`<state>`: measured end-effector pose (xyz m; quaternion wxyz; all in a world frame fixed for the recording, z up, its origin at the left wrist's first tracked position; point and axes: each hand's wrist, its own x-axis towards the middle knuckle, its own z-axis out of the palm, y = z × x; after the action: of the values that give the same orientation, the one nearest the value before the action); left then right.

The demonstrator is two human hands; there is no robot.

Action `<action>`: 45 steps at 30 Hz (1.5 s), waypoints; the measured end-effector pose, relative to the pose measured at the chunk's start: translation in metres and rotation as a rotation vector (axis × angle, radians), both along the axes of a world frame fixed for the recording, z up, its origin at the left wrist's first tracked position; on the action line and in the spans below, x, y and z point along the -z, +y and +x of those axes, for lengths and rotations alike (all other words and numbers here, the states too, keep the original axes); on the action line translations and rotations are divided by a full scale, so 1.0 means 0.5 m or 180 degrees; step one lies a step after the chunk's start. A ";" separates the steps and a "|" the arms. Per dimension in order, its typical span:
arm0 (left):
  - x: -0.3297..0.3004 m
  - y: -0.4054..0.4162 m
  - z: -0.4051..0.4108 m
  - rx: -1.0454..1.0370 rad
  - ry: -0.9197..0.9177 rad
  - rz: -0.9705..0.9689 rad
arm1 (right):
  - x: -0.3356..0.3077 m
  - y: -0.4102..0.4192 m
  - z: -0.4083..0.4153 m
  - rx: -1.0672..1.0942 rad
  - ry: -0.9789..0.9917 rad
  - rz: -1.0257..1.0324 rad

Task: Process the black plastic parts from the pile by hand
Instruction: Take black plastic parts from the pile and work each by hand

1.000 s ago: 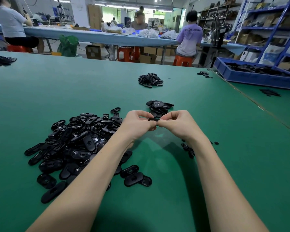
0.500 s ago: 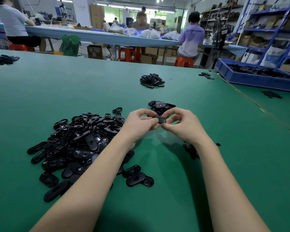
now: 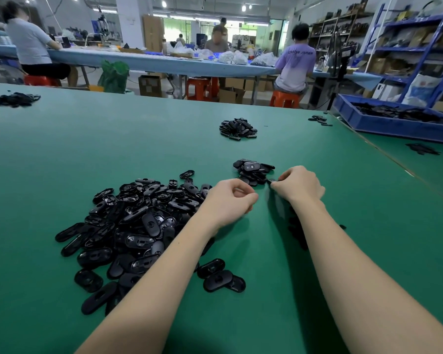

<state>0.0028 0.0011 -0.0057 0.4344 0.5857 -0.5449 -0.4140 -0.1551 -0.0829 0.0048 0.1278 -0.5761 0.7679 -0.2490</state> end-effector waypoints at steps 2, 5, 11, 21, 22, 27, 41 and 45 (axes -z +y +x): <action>0.001 -0.001 -0.001 0.0012 -0.0045 -0.0046 | 0.007 -0.002 0.007 -0.0028 0.0039 0.0052; -0.003 -0.001 0.000 0.0046 -0.0150 -0.0102 | 0.007 0.006 0.012 -0.0073 0.0033 -0.0061; -0.023 -0.008 0.019 -0.0033 -0.1149 -0.0579 | 0.011 0.065 0.027 -0.0373 -0.0338 -0.0340; -0.026 -0.009 0.102 -0.0275 -0.3588 -0.0142 | 0.024 0.118 0.057 -0.0745 -0.0522 -0.0355; -0.024 -0.009 0.101 -0.0287 -0.3565 -0.0130 | 0.025 0.119 0.057 -0.0752 -0.0547 -0.0345; -0.025 -0.006 0.099 -0.0417 -0.3263 -0.0188 | 0.027 0.123 0.057 -0.0780 -0.0645 -0.0363; -0.044 0.015 0.019 -0.0226 -0.2607 -0.1080 | -0.009 0.128 0.045 -0.1314 -0.1844 0.0004; -0.037 0.015 0.014 0.0026 -0.2139 -0.1217 | -0.020 0.132 0.022 -0.1319 -0.2061 0.0036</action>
<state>0.0096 0.0086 0.0129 0.3313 0.5949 -0.7265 -0.0916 -0.1441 -0.0170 0.0148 0.4145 -0.6099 0.5565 -0.3827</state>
